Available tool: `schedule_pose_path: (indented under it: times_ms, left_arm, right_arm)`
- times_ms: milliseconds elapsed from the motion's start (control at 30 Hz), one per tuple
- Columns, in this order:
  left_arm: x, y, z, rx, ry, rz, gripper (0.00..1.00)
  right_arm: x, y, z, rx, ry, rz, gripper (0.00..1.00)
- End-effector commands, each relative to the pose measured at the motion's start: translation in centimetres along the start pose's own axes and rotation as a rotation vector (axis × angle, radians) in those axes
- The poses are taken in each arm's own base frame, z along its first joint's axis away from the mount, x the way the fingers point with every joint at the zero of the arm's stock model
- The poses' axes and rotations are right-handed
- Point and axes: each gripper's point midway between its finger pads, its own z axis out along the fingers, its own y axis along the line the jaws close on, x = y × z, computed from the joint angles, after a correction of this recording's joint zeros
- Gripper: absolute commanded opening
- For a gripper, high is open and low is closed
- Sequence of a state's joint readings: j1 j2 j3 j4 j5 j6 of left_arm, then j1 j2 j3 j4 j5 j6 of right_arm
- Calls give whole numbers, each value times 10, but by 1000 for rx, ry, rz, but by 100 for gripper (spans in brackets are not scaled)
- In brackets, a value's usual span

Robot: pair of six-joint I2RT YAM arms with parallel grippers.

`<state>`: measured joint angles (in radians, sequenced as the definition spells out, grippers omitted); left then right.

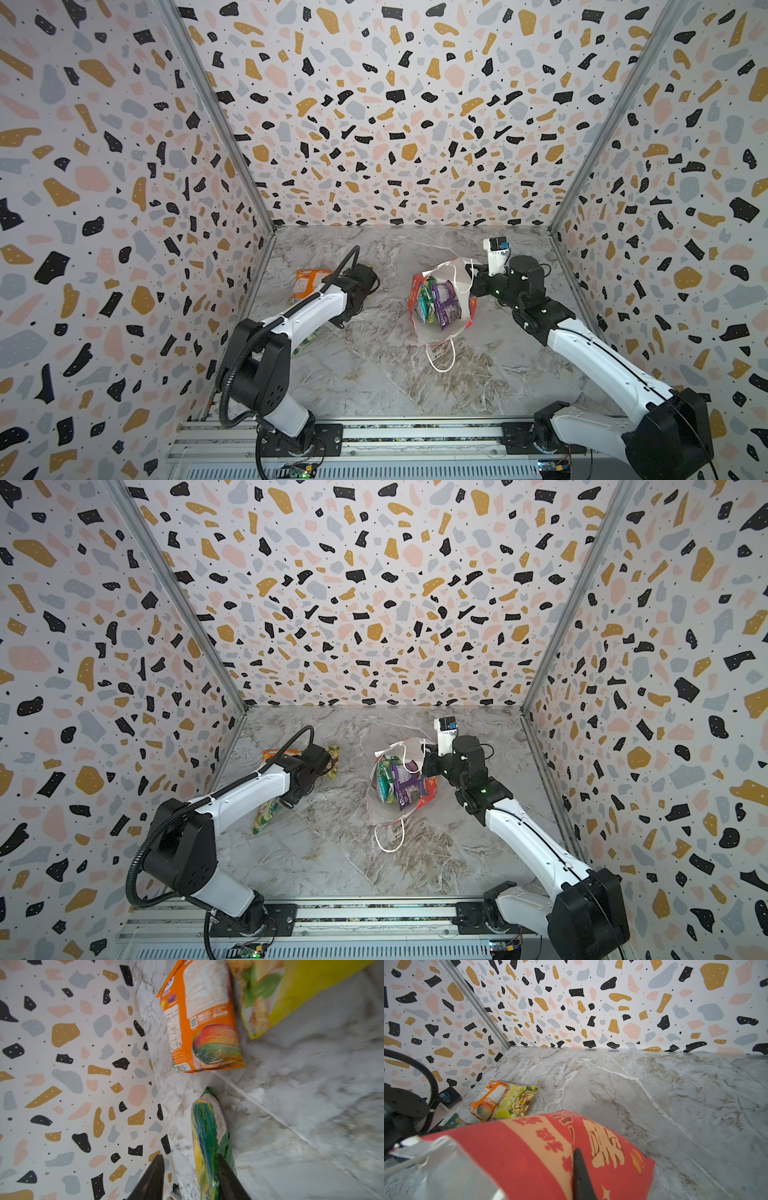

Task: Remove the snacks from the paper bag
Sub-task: 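Open the left gripper to release the green packet on the table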

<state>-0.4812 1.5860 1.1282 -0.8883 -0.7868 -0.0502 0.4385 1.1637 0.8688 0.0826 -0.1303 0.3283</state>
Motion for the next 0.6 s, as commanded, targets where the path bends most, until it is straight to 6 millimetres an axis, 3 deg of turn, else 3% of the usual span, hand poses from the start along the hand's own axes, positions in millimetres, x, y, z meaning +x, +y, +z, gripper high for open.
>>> schedule_pose_path:
  times_ms: [0, 133, 300, 400, 467, 567]
  left_arm:
    - [-25, -12, -22, 131, -107, -63, 43]
    - [-30, -19, -26, 193, -157, -96, 50]
    - [-30, -31, -23, 268, -151, -119, 51]
    - [-46, -46, -37, 405, -225, -196, 42]
    - [-58, -69, -48, 554, -292, -255, 31]
    - [-60, -99, -45, 685, -288, -333, 17]
  right_arm:
    - [-38, 10, -16, -28, -133, -8, 0]
    - [-39, 10, -17, -28, -134, -7, 0]
    - [-39, 9, -18, -26, -139, -8, 0]
    - [-38, 10, -16, -31, -133, -8, 0]
    - [-39, 10, -16, -29, -135, -7, 0]
    - [-37, 9, -16, -28, -133, -7, 0]
